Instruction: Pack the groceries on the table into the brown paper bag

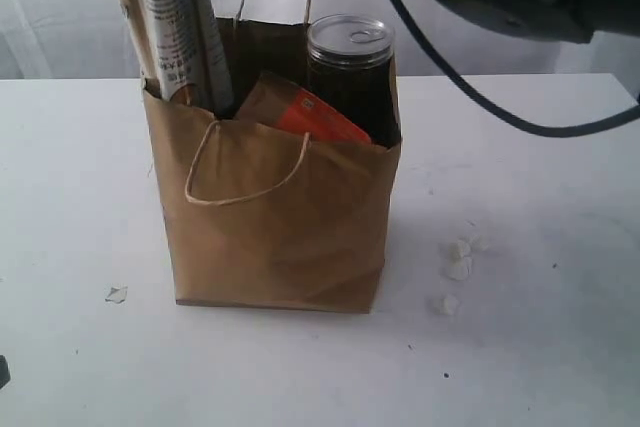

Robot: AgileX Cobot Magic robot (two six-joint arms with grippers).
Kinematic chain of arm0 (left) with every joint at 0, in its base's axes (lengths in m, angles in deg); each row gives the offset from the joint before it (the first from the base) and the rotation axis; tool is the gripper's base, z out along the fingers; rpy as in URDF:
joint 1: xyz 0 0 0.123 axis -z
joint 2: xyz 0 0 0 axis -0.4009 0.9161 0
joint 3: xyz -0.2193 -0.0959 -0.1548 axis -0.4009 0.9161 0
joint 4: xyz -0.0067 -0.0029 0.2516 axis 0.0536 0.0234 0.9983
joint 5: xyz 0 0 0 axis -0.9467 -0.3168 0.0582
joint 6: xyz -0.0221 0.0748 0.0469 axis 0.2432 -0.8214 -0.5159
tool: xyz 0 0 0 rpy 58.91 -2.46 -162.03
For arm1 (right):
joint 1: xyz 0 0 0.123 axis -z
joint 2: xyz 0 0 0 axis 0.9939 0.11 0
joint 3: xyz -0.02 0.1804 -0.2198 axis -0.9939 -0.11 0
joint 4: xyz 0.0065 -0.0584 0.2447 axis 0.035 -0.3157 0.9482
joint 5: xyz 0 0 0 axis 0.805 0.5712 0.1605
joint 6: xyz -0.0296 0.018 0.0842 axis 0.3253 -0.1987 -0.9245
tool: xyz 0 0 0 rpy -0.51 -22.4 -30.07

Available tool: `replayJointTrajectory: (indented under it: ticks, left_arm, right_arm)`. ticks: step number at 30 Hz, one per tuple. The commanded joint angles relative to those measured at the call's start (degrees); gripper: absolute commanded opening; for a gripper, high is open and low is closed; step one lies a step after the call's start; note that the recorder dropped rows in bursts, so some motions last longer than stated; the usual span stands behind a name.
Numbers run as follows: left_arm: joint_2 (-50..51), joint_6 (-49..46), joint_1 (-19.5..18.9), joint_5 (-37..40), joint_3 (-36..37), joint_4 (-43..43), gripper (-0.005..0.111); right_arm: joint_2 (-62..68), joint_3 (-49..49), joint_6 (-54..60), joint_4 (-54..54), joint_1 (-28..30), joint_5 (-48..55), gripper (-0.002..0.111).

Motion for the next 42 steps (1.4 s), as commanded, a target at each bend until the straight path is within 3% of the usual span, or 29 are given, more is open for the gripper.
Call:
replayJointTrajectory:
  ticks: [1,17,42]
  left_arm:
    - [-0.30,-0.10,0.02,0.19,0.19,-0.46,0.000]
    - [-0.30,-0.10,0.02,0.19,0.19,-0.46,0.000]
    - [-0.30,-0.10,0.02,0.19,0.19,-0.46,0.000]
  right_arm:
    - [0.30,0.14,-1.40,0.75,0.14,-1.00,0.000]
    - [1.64,-8.25,-1.75,2.94,3.02,0.39,0.000]
    - [2.66,-8.79,-4.15,3.33,4.02,1.85,0.000]
